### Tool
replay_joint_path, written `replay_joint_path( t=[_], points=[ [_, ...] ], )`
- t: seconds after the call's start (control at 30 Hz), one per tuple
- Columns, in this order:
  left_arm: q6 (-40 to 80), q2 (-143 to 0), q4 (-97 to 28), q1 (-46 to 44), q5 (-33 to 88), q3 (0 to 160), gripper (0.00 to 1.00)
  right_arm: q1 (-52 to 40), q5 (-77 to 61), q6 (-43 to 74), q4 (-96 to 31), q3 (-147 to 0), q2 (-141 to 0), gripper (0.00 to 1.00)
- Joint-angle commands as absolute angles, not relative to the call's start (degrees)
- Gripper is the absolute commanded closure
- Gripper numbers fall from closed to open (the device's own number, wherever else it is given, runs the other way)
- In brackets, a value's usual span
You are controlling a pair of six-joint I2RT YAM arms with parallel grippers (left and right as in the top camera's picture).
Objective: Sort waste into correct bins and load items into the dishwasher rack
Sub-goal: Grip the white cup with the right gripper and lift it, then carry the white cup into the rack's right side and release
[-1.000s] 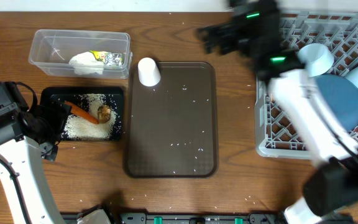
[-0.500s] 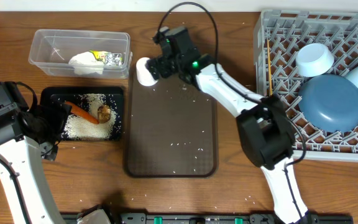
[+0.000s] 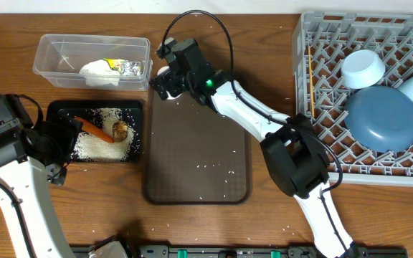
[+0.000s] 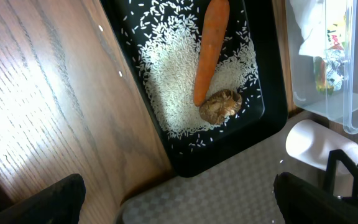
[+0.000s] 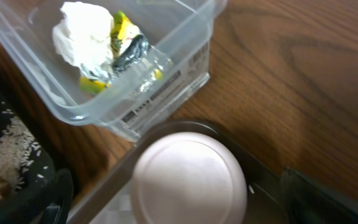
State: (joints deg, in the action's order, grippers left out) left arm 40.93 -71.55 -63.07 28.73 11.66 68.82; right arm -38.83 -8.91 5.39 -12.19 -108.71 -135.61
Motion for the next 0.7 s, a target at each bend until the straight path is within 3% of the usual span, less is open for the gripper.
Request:
replay_joint_path(
  t=[0.0,0.17,0.4,0.67],
  points=[
    [41.45,-71.16,-63.40,28.97,11.29,68.79,0.02,-39.07,-8.32,4.62,-12.36,-109.91,-138.08,0.01],
    [41.45,-71.16,-63.40,28.97,11.29,68.79,0.02,-39.07,-8.36,5.63,-11.73,-109.91,-139.85,0.03],
    [41.45,-71.16,-63.40,28.97,11.31,68.79,0.02,-39.13,-8.36,5.78,-9.15,-109.91,-139.85,0.37],
    [41.45,-71.16,-63.40,28.97,11.31,68.79,0.02,-37.36,-8.36,9.30,-9.52,-110.45,-138.37,0.45]
  ],
)
